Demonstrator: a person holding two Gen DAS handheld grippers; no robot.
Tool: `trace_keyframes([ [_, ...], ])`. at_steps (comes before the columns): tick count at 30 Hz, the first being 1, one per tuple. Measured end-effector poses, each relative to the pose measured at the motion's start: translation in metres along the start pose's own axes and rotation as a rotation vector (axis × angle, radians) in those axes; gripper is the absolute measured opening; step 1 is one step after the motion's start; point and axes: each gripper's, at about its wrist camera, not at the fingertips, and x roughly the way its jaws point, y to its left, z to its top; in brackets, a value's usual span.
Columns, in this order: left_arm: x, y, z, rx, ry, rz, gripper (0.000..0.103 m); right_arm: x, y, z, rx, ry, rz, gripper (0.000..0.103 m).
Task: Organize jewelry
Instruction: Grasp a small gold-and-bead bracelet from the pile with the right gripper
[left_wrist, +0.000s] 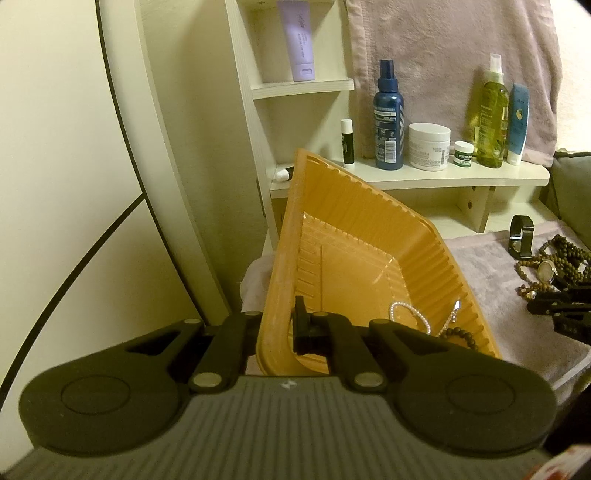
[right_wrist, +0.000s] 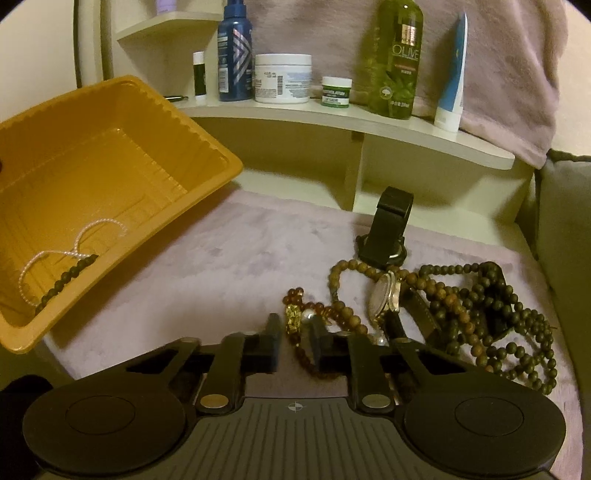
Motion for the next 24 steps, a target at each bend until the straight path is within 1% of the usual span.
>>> trace_keyframes([
  [5,0.000,0.001,0.000,-0.004,-0.001,-0.002,0.005,-0.007,0.000,-0.001,-0.006,-0.018,-0.001,0.006],
  [9,0.000,0.001,0.000,-0.005,-0.005,-0.003,0.005,-0.023,0.002,0.003,-0.025,-0.074,-0.009,0.006],
  [18,-0.002,-0.001,-0.001,0.003,-0.009,-0.004,0.005,-0.057,-0.007,0.033,-0.010,-0.188,-0.003,0.006],
  [24,-0.001,-0.002,0.000,0.005,-0.012,-0.006,0.005,-0.072,0.006,0.055,-0.041,-0.256,0.037,0.006],
])
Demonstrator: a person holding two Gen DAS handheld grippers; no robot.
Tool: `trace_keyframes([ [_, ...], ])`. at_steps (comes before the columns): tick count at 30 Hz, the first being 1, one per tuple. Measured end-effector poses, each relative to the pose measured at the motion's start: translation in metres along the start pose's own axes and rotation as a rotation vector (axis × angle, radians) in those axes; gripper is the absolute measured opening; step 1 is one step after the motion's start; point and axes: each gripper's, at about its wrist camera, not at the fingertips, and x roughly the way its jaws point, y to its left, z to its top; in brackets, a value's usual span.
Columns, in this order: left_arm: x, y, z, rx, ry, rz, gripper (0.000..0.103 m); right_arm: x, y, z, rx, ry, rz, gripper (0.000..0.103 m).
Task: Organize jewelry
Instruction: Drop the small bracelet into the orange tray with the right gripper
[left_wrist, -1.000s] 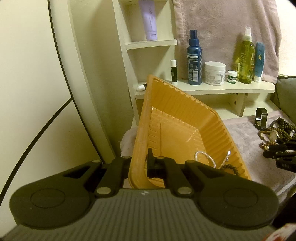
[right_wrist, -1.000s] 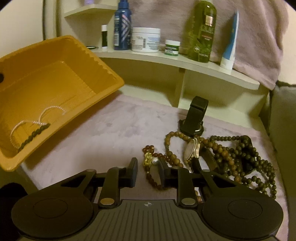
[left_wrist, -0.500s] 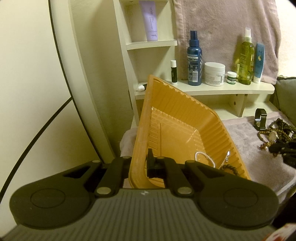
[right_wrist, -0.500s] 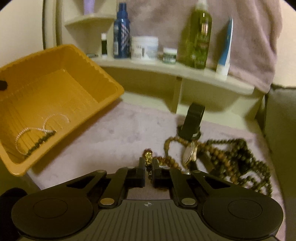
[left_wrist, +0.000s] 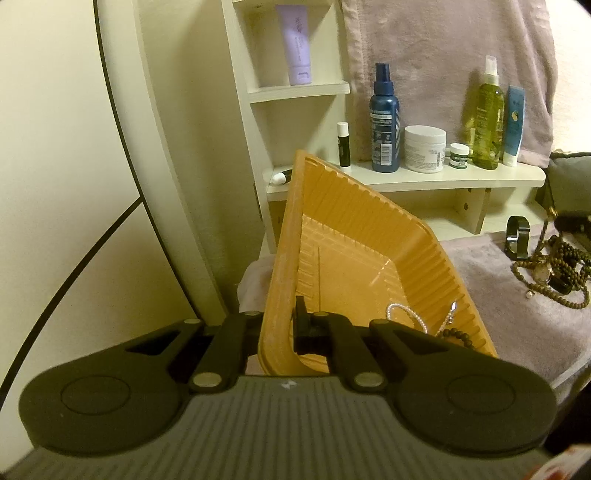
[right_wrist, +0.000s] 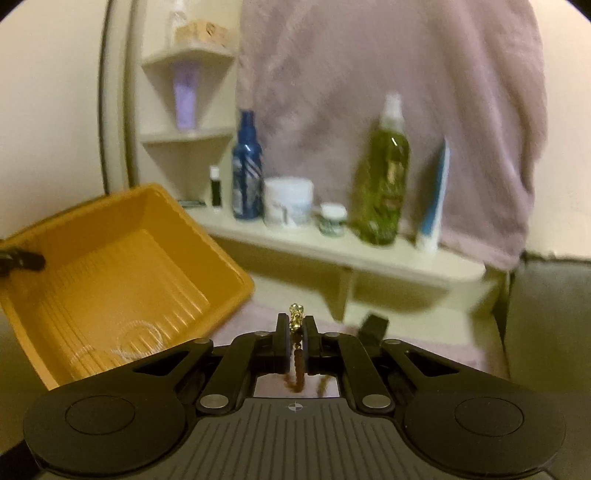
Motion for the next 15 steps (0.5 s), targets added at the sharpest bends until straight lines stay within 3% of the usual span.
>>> trace_keyframes([
  [6,0.000,0.000,0.000,0.000,-0.004,-0.004,0.005,0.005,0.034,0.020,-0.051,-0.040,0.097,0.006],
  [15,0.000,0.001,-0.001,-0.002,-0.006,-0.007,0.005,0.036,0.099,0.020,-0.123,-0.004,0.289,0.006],
])
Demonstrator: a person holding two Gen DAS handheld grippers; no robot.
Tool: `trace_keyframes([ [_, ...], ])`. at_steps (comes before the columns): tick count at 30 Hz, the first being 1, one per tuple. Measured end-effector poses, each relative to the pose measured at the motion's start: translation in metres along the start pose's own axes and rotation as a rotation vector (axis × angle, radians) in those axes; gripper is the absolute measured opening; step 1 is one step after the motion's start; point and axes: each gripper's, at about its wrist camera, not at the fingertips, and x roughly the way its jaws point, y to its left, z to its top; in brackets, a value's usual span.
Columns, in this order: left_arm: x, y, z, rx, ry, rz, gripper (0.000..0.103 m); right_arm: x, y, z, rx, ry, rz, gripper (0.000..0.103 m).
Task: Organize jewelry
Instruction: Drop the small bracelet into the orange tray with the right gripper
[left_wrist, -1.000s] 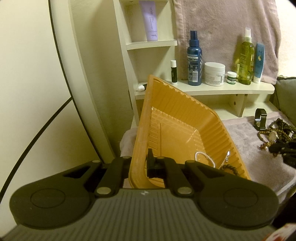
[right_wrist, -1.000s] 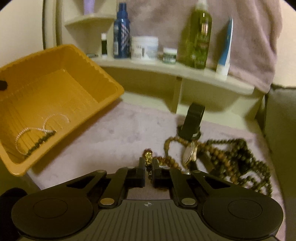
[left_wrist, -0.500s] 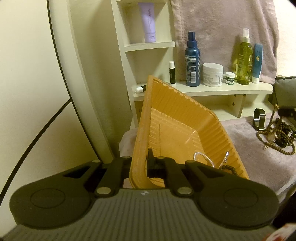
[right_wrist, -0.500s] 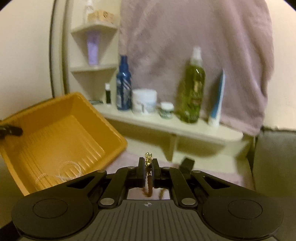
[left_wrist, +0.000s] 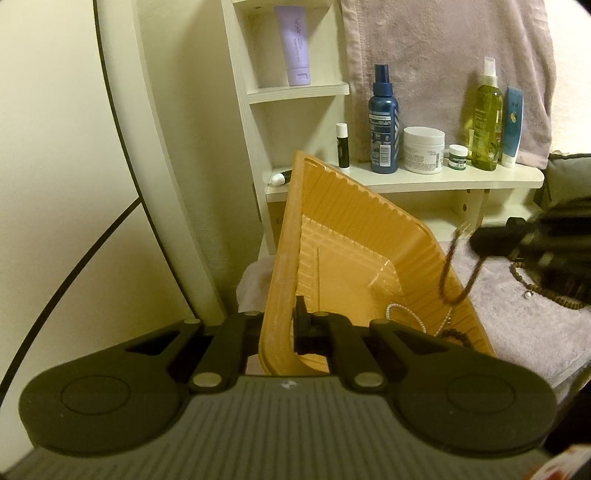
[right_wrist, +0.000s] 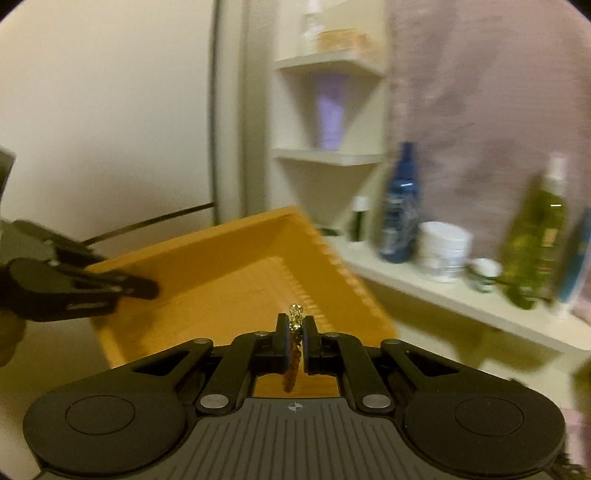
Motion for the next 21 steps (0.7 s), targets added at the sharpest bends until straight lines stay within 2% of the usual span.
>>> trace_keyframes([
  [7,0.000,-0.001,0.002,0.001,-0.006,-0.001,0.005,0.020,0.017,-0.012,-0.011,0.039,0.063,0.007],
  [9,-0.001,-0.001,0.001,0.000,-0.006,-0.001,0.005,0.021,0.018,-0.015,-0.013,0.044,0.049,0.015],
  [12,-0.001,-0.001,0.001,0.000,-0.006,-0.001,0.005,0.015,0.013,-0.019,-0.004,0.044,0.013,0.025],
  [16,-0.001,-0.002,0.001,0.000,-0.004,-0.001,0.005,0.004,-0.004,-0.026,0.024,0.051,-0.068,0.029],
  [21,-0.001,-0.003,0.000,0.002,-0.006,0.000,0.005,-0.012,-0.035,-0.049,0.094,0.104,-0.206,0.031],
])
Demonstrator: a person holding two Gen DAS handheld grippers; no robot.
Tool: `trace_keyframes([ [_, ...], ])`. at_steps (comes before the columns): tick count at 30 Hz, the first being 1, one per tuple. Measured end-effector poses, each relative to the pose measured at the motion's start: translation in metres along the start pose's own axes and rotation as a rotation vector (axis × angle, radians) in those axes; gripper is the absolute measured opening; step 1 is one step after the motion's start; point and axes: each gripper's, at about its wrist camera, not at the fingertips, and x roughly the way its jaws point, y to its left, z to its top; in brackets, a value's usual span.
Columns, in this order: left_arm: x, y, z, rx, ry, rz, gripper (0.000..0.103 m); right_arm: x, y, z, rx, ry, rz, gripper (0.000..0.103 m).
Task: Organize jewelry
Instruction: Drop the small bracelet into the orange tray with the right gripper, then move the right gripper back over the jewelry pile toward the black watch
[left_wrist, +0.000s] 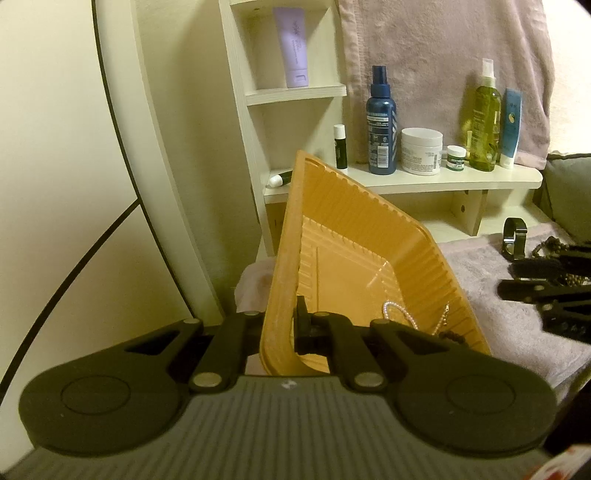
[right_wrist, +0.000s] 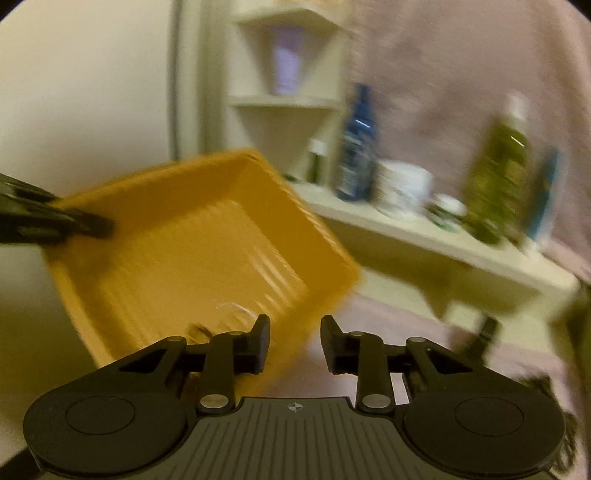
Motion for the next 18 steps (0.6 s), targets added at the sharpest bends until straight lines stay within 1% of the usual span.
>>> trace_keyframes([
  [4,0.000,-0.001,0.000,0.001,0.002,0.000,0.005,-0.011,-0.031,-0.019,0.057,0.039,-0.099,0.031],
  [8,0.000,-0.001,0.000,0.001,0.005,0.000,0.005,-0.026,-0.059,-0.035,0.105,0.067,-0.169,0.031],
  [13,0.001,-0.001,0.000,0.002,0.007,0.001,0.005,-0.039,-0.079,-0.045,0.125,0.080,-0.228,0.031],
  [18,0.001,-0.002,-0.001,0.007,0.008,0.001,0.005,-0.042,-0.091,-0.046,0.136,0.078,-0.257,0.031],
])
